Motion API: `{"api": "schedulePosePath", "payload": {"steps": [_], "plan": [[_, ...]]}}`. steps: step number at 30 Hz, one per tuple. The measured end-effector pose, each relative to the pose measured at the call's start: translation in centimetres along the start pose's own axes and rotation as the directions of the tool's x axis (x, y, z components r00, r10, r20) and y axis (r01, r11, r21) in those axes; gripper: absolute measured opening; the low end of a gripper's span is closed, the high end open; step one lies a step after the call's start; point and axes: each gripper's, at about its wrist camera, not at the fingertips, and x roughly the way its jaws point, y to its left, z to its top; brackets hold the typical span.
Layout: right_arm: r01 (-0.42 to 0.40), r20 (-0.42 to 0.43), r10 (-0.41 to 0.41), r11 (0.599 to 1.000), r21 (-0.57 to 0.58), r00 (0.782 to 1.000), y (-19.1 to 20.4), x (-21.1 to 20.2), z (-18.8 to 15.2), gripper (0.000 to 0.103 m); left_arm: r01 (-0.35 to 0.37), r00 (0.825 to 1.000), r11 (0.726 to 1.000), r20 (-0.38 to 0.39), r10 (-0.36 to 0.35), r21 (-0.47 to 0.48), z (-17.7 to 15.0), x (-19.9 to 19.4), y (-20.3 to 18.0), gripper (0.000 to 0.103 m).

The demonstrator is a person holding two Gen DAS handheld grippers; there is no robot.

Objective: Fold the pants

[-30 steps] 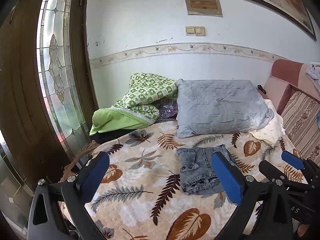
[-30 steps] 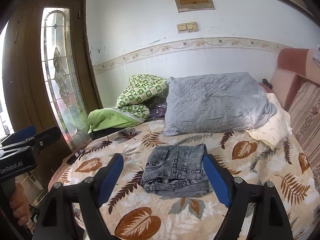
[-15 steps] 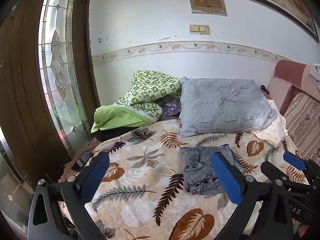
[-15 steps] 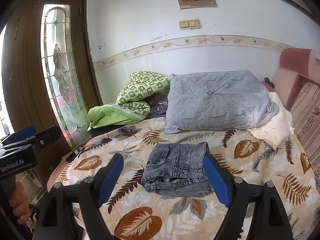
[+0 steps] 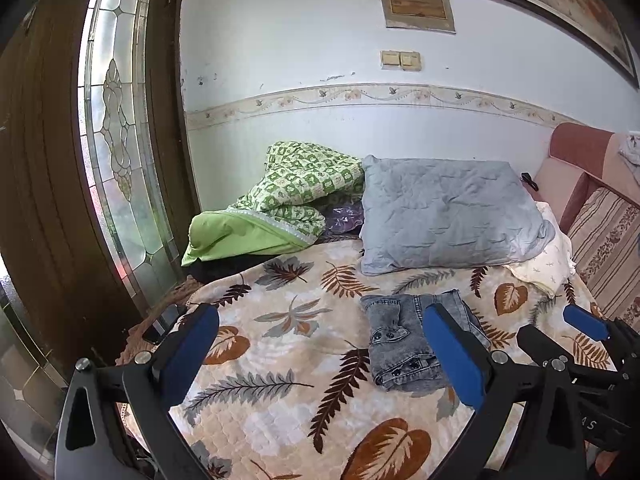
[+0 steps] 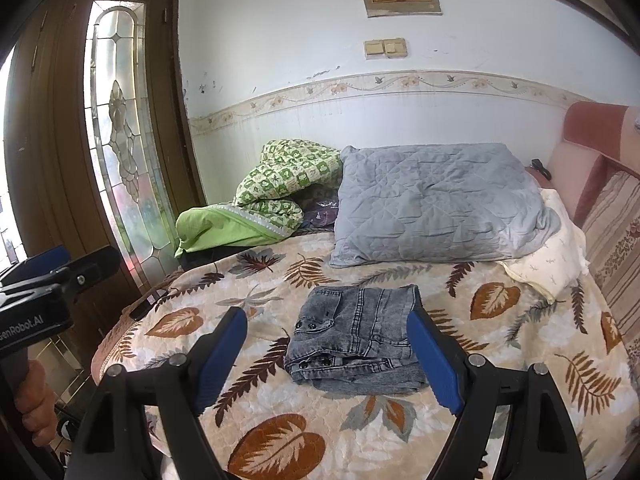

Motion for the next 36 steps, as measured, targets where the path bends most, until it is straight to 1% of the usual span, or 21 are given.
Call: {"api": "schedulePosePath", "payload": {"steps": [11,36], "plan": [[-0.002,-0.008,0.002,1.000,-0.015,1.000,0.3,0.5,0.0,0.085,0.011,1.000,1.000,-0.002,-0.011,-0.002,-0.2,0.2,0.2,0.102],[-0.002,-0.005,0.001,0.999,-0.042,1.000,1.2,0.8,0.6,0.085,0.033,0.999,0.999,0.024,-0.033,-0.003,-0.1,-0.7,1.1,0.102]]}}
